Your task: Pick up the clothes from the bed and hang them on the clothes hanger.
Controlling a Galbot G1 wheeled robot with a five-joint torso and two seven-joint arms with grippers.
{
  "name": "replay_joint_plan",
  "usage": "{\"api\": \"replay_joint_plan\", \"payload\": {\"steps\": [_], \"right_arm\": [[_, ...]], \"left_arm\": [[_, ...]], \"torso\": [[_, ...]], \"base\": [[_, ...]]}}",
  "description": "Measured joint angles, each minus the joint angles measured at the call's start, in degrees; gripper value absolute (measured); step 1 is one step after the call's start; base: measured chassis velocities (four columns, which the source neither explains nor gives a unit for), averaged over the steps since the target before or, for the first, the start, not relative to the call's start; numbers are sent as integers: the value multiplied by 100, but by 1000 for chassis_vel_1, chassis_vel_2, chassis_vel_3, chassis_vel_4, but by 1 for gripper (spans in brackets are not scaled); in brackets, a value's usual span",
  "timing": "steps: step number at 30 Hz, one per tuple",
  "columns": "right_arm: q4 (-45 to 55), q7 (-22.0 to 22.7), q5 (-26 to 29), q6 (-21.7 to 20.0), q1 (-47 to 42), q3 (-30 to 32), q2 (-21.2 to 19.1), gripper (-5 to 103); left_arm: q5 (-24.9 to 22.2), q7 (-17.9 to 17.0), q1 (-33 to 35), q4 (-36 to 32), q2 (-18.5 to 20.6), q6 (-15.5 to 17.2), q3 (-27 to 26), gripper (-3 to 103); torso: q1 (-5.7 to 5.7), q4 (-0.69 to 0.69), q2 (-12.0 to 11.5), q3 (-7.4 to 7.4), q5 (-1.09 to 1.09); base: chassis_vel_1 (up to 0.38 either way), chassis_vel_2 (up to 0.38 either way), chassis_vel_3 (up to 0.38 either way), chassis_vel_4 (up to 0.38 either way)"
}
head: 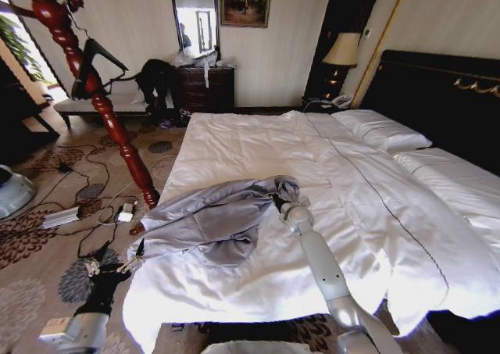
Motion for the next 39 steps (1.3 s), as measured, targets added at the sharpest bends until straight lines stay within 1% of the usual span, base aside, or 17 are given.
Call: {"api": "replay_joint_plan", "payload": {"steps": [4,8,9,12,16,19,20,22,24,25,27,28,29,30,35,36,39], "right_arm": [[147,-1,-95,-9,-129,-37,-90,0],[499,-16,-322,-85,-359,-160,-329,0],[499,-16,-322,-85,-359,-160,-329,0],[917,-23,-615,-167,-715,-248,-603,0],[1375,-17,-675,-238,-982,-198,-840,0],[1900,43,-893,-452,-1228,-124,-1355,0],[1900,43,-893,-452,-1228,-124,-1355,0],[2082,34,-1070,-551,-1347,-98,-1659,0],[2374,-17,-1311,-624,-1525,0,-2044,0],[2374,-17,-1311,-624,-1525,0,-2044,0],[2620,-53,-1429,-649,-1651,120,-2312,0],[2680,-62,-1441,-656,-1678,151,-2384,0],[2827,-87,-1470,-669,-1737,237,-2546,0],[2827,-87,-1470,-669,-1737,237,-2546,0],[3392,-230,-1545,-706,-1844,593,-3216,0],[3392,-230,-1545,-706,-1844,593,-3216,0],[3736,-387,-1541,-707,-1809,768,-3728,0]], "left_arm": [[2,1,23,-11,-17,-3,-3,100],[5,3,26,-35,-38,-12,0,100],[5,3,26,-35,-38,-12,0,100],[5,4,16,-34,-67,-21,32,100],[5,8,4,-16,-94,-29,81,100],[12,14,-21,6,-112,-43,125,100],[12,14,-21,6,-112,-43,125,100],[21,16,-31,11,-124,-54,134,100],[19,24,-27,7,-168,-74,137,100],[19,24,-27,7,-168,-74,137,100],[1,38,2,6,-193,-93,137,100],[-1,44,7,6,-197,-100,137,100],[-3,54,13,10,-207,-112,141,100],[-3,54,13,10,-207,-112,141,100],[8,65,-30,-8,-240,-126,218,100],[8,65,-30,-8,-240,-126,218,100],[10,48,-68,-64,-240,-115,240,100]], "torso": [[0,0,0,0,0],[0,0,0,-1,0],[0,0,0,-1,0],[0,-1,0,-1,2],[0,0,0,-1,2],[0,1,0,-1,0],[0,1,0,-1,0],[0,-2,0,-1,1],[0,-1,0,-1,2],[0,-1,0,-1,2],[-1,1,0,0,1],[0,1,1,0,1],[0,0,0,0,2],[0,0,0,0,2],[0,0,0,0,1],[0,0,0,0,1],[0,0,0,0,2]], "base": [[0,0,0,0],[0,0,0,0],[0,0,0,0],[0,0,0,0],[0,0,0,0],[0,0,0,0],[0,0,0,0],[0,0,0,0],[0,0,0,0],[0,0,0,0],[0,0,0,0],[0,0,0,0],[0,0,0,0],[0,0,0,0],[0,0,0,0],[0,0,0,0],[0,0,0,0]]}}
